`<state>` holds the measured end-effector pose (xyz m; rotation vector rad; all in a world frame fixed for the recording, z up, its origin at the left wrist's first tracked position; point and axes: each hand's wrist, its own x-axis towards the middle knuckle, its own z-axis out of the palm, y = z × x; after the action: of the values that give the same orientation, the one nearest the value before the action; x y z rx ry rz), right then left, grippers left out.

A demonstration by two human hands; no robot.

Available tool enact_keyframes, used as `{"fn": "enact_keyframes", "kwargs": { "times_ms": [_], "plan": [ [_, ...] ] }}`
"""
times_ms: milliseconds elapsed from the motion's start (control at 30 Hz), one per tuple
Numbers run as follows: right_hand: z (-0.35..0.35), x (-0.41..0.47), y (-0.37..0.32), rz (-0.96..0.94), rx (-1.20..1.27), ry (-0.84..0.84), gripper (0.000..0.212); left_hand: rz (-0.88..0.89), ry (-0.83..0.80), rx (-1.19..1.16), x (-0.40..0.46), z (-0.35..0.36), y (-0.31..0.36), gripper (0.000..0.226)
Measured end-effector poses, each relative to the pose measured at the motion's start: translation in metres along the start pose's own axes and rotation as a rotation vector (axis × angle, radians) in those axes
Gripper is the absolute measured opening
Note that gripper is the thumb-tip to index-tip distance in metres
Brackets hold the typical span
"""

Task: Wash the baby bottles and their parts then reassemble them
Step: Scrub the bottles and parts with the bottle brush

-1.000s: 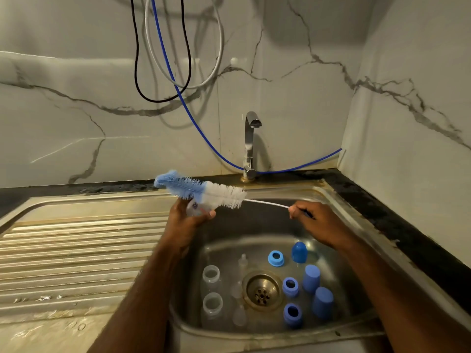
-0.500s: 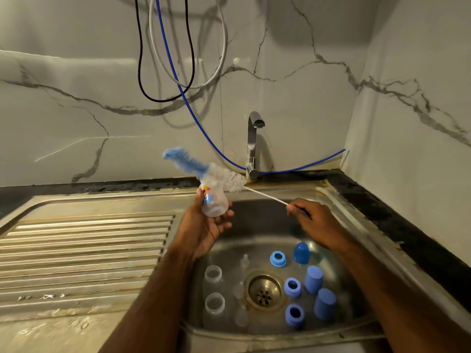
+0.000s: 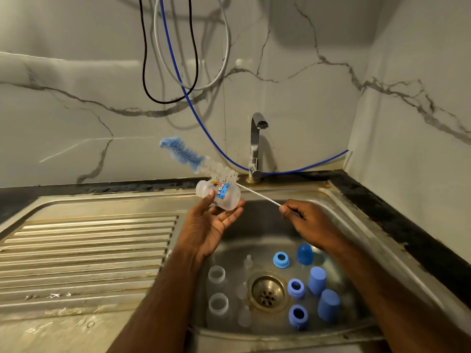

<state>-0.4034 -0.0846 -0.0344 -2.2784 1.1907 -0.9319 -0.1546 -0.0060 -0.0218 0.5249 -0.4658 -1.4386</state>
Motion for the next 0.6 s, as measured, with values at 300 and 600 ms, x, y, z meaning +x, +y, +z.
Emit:
{"fn": "enact_keyframes", "kwargs": {
  "times_ms": [300,600],
  "plan": [
    [0.002,-0.001,-0.011,-0.053,0.015,0.023,0.024,0.115,0.249,0.009,0.003,-0.002,0.003,0.062],
    [0.005,0.000,-0.001,-0.116,0.031,0.045,0.021,0.131,0.137,-0.241,0.000,0.000,0.008,0.043]
  ]
}}
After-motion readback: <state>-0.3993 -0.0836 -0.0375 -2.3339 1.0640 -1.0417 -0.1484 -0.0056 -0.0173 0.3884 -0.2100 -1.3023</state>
